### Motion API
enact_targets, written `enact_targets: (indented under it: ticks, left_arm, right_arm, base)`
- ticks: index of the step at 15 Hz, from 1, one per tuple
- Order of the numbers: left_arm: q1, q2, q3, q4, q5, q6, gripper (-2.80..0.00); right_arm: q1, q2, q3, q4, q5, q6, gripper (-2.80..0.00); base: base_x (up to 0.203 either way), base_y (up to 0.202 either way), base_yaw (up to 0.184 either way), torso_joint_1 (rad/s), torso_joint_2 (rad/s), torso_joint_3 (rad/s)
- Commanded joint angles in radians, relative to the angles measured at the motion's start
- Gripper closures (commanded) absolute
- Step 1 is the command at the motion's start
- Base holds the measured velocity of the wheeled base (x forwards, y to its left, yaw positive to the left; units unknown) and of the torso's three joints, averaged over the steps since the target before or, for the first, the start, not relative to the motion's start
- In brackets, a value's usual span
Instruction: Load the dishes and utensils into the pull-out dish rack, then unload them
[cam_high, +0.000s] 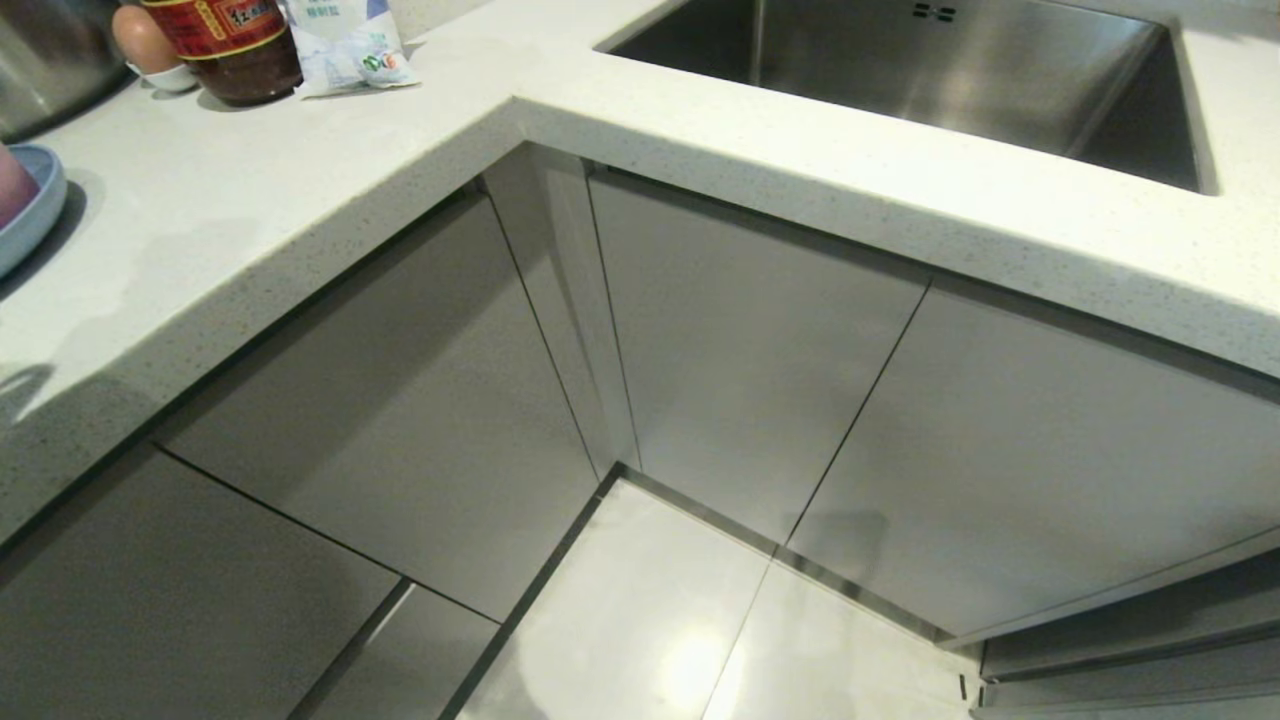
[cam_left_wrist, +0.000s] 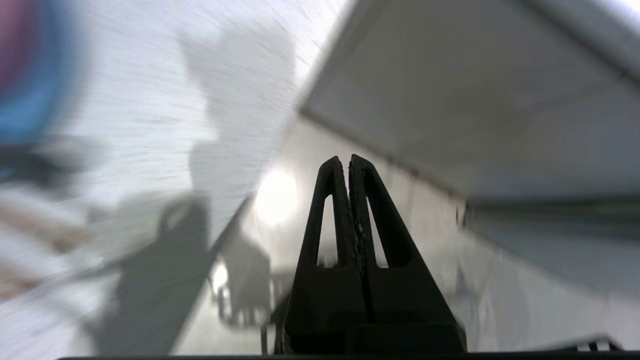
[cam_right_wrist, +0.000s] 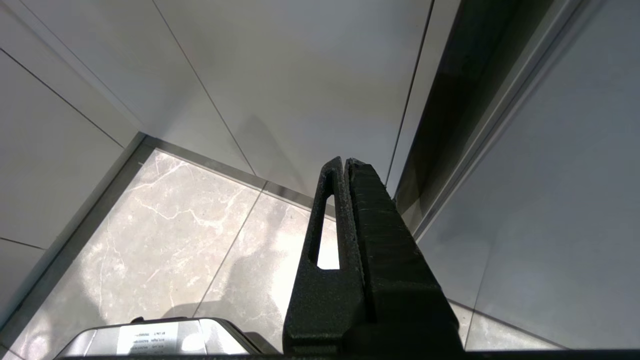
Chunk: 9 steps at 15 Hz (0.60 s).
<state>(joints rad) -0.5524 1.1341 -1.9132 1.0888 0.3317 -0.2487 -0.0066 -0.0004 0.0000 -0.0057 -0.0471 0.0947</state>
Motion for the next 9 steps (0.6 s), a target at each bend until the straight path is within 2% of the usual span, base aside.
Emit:
enact_targets:
  ticks: [1, 3, 4, 7, 9]
  left_arm:
    - [0.210, -0.212, 0.013, -0.025, -0.076, 0.082, 0.00]
    - [0.356, -0.328, 0.091, -0.057, -0.145, 0.161, 0.00]
    - [0.393, -0.386, 0.174, -0.074, -0.179, 0.218, 0.00]
    - [0.454, -0.606, 0.436, -0.107, -0.226, 0.383, 0.00]
    - [0.470, -0.756, 0.610, -0.116, -0.240, 0.431, 0.00]
  right_arm:
    - [-0.001, -0.003, 0.000, 0.000, 0.000, 0.000, 0.00]
    - [-0.001, -0.003, 0.000, 0.000, 0.000, 0.000, 0.00]
    - [0.000, -0.004, 0.000, 0.000, 0.000, 0.000, 0.00]
    - [-0.001, -0.004, 0.000, 0.000, 0.000, 0.000, 0.00]
    - [0.000, -0.004, 0.000, 0.000, 0.000, 0.000, 0.00]
  base:
    - [0.000, 0.000, 0.000, 0.000, 0.00, 0.000]
    - [0.000, 0.000, 0.000, 0.000, 0.00, 0.000]
    - [0.000, 0.000, 0.000, 0.000, 0.00, 0.000]
    - [0.000, 0.000, 0.000, 0.000, 0.00, 0.000]
    - [0.000, 0.000, 0.000, 0.000, 0.00, 0.000]
